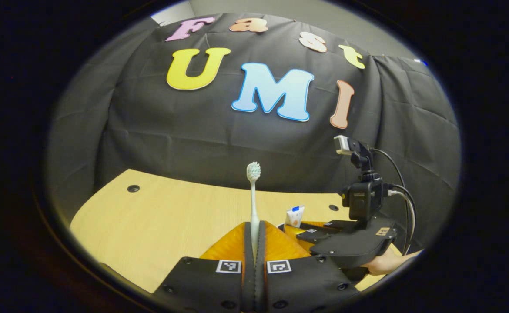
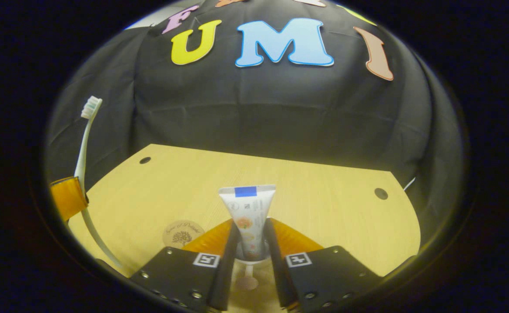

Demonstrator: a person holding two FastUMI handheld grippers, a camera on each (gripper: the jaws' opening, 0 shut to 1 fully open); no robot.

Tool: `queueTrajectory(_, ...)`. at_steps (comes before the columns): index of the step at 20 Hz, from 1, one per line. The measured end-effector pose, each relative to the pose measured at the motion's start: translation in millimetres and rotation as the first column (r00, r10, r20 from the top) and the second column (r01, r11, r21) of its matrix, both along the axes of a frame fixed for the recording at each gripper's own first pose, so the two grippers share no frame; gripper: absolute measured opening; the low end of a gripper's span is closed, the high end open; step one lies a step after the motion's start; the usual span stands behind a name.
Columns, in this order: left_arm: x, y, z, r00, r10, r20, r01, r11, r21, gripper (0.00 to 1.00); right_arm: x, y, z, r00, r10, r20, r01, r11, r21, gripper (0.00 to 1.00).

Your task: Put the toothbrush and toothpaste on the desktop into the cup, then pick up the cup and place it on the coaster on the desktop.

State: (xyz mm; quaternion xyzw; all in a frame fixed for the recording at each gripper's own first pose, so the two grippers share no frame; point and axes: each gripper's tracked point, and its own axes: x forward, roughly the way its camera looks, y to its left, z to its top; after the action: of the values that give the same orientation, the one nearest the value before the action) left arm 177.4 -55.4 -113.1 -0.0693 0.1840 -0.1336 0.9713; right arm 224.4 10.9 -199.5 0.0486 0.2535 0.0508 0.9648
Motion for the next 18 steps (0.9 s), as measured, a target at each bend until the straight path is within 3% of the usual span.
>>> queueTrajectory(3, 4.6, -1.9, -4.0, 1.000, -0.003, -0.003, 0.003, 1.000, -0.013, 0.07, -4.8, -2.1, 9.4, 1.000, 0.001, 0.013, -0.001, 1.000, -0.004, 0.57)
queueTrajectory(8, 16.3, -8.4, -6.7, 1.000, -0.027, 0.013, 0.027, 0.999, -0.033, 0.07, -18.2, -6.8, 39.8, 0.997, -0.003, 0.080, 0.004, 1.000, -0.006, 0.61)
queueTrajectory(9, 19.3, -10.3, -5.9, 0.999, -0.032, 0.020, 0.033, 0.999, -0.035, 0.07, -19.6, -5.8, 48.7, 0.995, -0.001, 0.104, 0.001, 1.000, -0.002, 0.66)
queueTrajectory(10, 21.8, -12.4, -7.0, 0.999, -0.040, 0.026, 0.041, 0.998, -0.037, 0.07, -20.7, -10.2, 57.1, 0.992, -0.009, 0.129, 0.010, 1.000, -0.007, 0.77)
queueTrajectory(17, 41.3, -35.9, -5.1, 0.991, -0.104, 0.079, 0.109, 0.992, -0.063, 0.07, -46.5, -32.2, 118.8, 0.961, -0.079, 0.264, 0.069, 0.997, 0.047, 0.80)
queueTrajectory(18, 44.6, -39.8, -3.3, 0.990, -0.112, 0.087, 0.119, 0.990, -0.072, 0.07, -53.7, -35.2, 124.6, 0.957, -0.091, 0.276, 0.080, 0.995, 0.051, 0.93)
